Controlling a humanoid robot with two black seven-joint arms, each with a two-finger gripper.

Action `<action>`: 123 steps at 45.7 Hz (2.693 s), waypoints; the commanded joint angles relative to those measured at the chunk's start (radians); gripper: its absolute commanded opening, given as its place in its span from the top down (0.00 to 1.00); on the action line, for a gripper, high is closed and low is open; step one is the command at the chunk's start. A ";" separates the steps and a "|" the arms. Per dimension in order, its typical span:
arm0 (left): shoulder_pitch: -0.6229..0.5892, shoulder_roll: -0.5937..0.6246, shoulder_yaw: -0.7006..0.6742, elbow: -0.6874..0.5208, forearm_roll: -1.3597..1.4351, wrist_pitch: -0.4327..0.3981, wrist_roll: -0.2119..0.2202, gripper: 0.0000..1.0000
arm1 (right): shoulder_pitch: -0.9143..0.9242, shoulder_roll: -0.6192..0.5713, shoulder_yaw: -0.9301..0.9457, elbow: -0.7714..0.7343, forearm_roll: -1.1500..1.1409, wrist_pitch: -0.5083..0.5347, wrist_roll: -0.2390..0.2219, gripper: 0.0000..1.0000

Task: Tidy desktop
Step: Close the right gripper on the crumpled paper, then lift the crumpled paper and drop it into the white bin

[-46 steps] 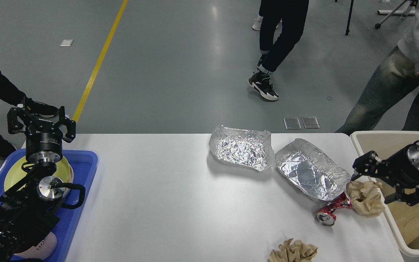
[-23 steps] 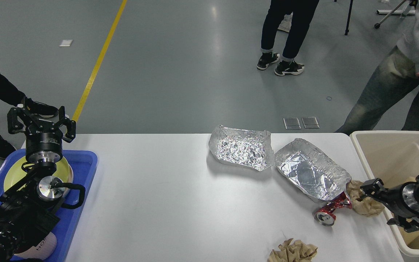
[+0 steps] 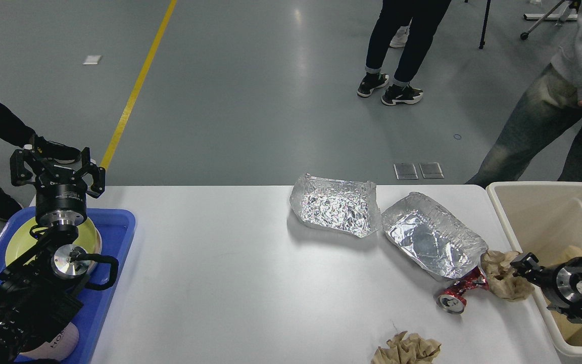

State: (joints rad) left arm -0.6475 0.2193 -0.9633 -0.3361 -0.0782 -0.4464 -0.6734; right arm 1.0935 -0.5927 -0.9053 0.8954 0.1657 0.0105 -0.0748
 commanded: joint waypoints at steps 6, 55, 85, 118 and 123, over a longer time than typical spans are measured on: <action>0.000 0.000 0.000 0.000 0.000 0.000 0.000 0.04 | -0.017 0.007 0.002 0.002 0.000 -0.078 0.001 0.17; 0.000 0.000 0.000 0.000 0.000 0.000 0.000 0.04 | -0.032 -0.002 0.066 0.022 0.000 -0.010 0.001 1.00; 0.000 0.000 0.000 0.000 0.000 0.000 0.000 0.04 | 0.158 -0.231 0.045 0.056 -0.014 -0.029 0.000 1.00; 0.000 0.000 0.002 0.000 0.000 0.000 0.000 0.04 | 0.825 -0.285 -0.047 0.181 -0.055 0.089 0.001 1.00; 0.000 0.000 0.002 0.000 0.000 0.000 0.000 0.04 | 0.891 -0.286 -0.092 0.168 -0.054 0.097 0.001 1.00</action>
State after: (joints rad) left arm -0.6474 0.2194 -0.9627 -0.3361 -0.0782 -0.4464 -0.6734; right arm 1.9158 -0.8764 -0.9564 1.0766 0.1112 0.0968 -0.0736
